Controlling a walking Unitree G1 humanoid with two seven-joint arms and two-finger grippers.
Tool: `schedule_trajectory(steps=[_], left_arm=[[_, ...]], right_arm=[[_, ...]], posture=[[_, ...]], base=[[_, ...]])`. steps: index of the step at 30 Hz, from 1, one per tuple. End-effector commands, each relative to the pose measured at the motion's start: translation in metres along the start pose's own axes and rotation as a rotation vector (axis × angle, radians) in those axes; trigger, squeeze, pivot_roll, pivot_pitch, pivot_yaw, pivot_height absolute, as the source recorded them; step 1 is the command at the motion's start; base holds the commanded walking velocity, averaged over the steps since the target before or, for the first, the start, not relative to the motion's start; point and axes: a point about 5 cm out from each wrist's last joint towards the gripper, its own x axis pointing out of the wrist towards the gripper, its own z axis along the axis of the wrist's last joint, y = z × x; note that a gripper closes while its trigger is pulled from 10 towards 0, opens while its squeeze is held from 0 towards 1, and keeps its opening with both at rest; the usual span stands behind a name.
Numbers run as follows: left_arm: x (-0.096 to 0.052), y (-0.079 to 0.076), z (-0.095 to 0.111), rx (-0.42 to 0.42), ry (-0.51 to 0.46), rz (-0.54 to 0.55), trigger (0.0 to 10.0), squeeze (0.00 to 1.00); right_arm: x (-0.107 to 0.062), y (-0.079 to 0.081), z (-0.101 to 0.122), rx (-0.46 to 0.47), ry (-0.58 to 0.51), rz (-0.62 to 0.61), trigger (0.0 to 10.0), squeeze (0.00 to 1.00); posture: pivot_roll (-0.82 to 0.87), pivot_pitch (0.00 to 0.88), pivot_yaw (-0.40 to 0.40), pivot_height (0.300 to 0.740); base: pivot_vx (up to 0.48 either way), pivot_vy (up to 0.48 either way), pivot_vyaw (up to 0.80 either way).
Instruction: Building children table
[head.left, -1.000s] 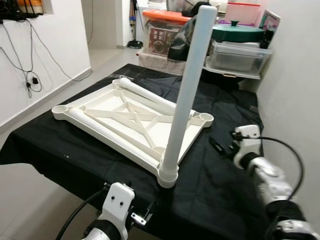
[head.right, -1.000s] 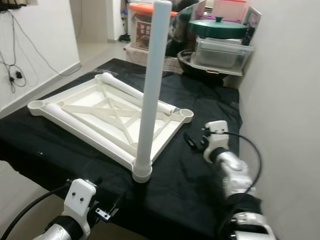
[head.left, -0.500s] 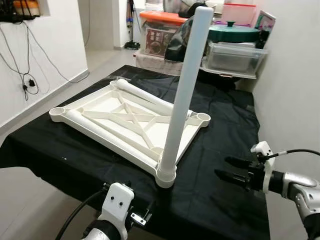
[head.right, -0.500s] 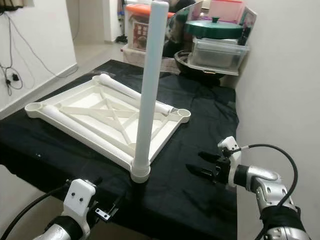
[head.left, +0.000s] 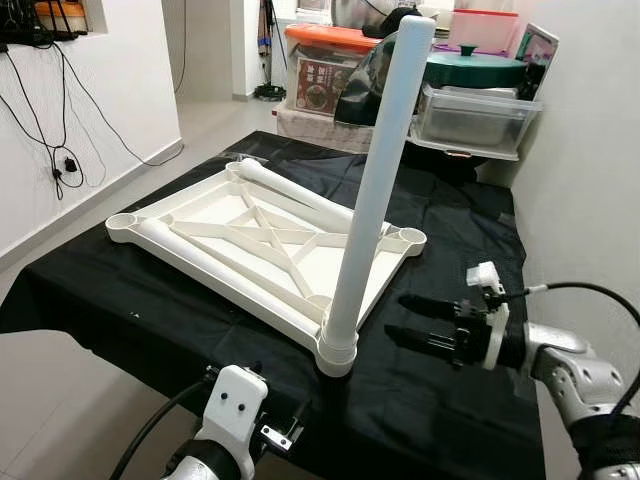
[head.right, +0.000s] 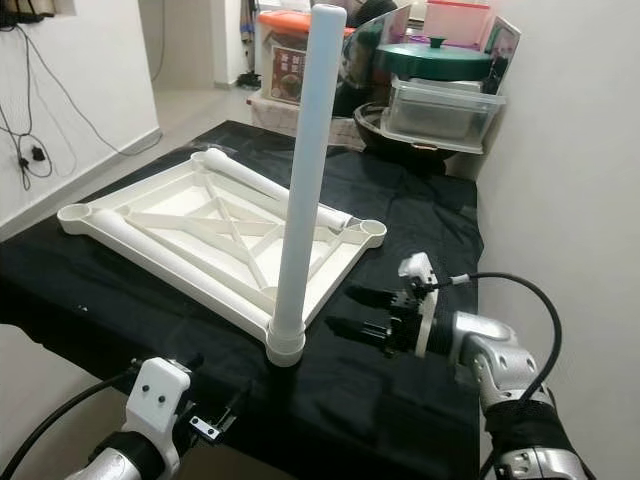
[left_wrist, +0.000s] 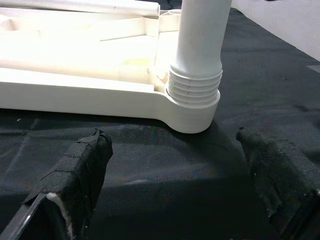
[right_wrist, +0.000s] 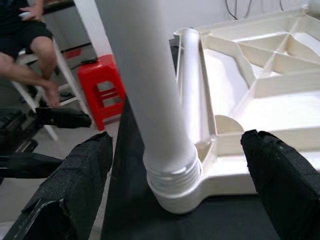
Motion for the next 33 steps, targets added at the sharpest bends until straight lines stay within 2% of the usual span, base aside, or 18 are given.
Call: schedule_trajectory(steps=[1, 2, 5, 11, 12, 15, 18, 25, 28, 33], left_arm=[[0.001, -0.002, 0.000, 0.000, -0.004, -0.006, 10.0, 0.00], [0.001, -0.002, 0.000, 0.000, -0.004, -0.006, 10.0, 0.00], [0.001, -0.002, 0.000, 0.000, -0.005, -0.008, 10.0, 0.00], [0.001, -0.002, -0.001, -0.002, -0.004, -0.008, 10.0, 0.00], [0.001, -0.002, -0.001, -0.001, -0.005, -0.010, 10.0, 0.00], [0.001, -0.002, -0.001, 0.000, -0.005, -0.011, 10.0, 0.00], [0.002, -0.003, -0.001, 0.001, -0.005, -0.012, 10.0, 0.00], [0.002, -0.004, -0.002, 0.000, -0.005, -0.014, 10.0, 0.00], [0.001, -0.005, -0.002, 0.000, -0.005, -0.015, 10.0, 0.00], [0.000, -0.006, -0.003, 0.001, -0.002, -0.015, 10.0, 0.00]], right_arm=[[0.005, 0.003, 0.003, -0.003, -0.002, 0.028, 10.0, 0.00], [0.005, 0.003, 0.003, -0.003, -0.002, 0.028, 10.0, 0.00], [0.027, 0.011, 0.012, -0.023, -0.027, 0.088, 10.0, 0.00], [0.044, 0.013, 0.017, -0.056, -0.039, 0.106, 10.0, 0.00], [0.051, 0.013, 0.019, -0.070, -0.055, 0.104, 10.0, 0.00], [0.055, 0.013, 0.021, -0.078, -0.067, 0.103, 10.0, 0.00], [0.071, 0.016, 0.025, -0.090, -0.087, 0.112, 10.0, 0.00], [0.085, 0.019, 0.028, -0.100, -0.103, 0.114, 10.0, 0.00], [0.094, 0.018, 0.033, -0.100, -0.135, 0.080, 10.0, 0.00], [0.101, 0.015, 0.038, -0.107, -0.168, 0.045, 10.0, 0.00]], posture=[[0.22, 0.019, -0.106, 0.740], [0.22, 0.019, -0.106, 0.740], [0.22, 0.016, -0.105, 0.740], [0.22, 0.008, -0.107, 0.740], [0.22, 0.008, -0.107, 0.740], [0.22, 0.008, -0.107, 0.740], [0.22, 0.000, -0.112, 0.740], [0.23, 0.000, -0.111, 0.740], [0.23, 0.000, -0.114, 0.740], [0.23, 0.000, -0.112, 0.740]], base=[[0.000, 0.000, 0.00], [0.000, 0.000, 0.00], [0.000, 0.000, 0.00], [0.000, 0.000, 0.00], [0.000, 0.000, 0.00], [0.000, 0.000, 0.00], [0.000, 0.000, 0.00], [0.000, 0.000, 0.00], [0.000, 0.000, 0.00], [0.000, 0.000, 0.00]])
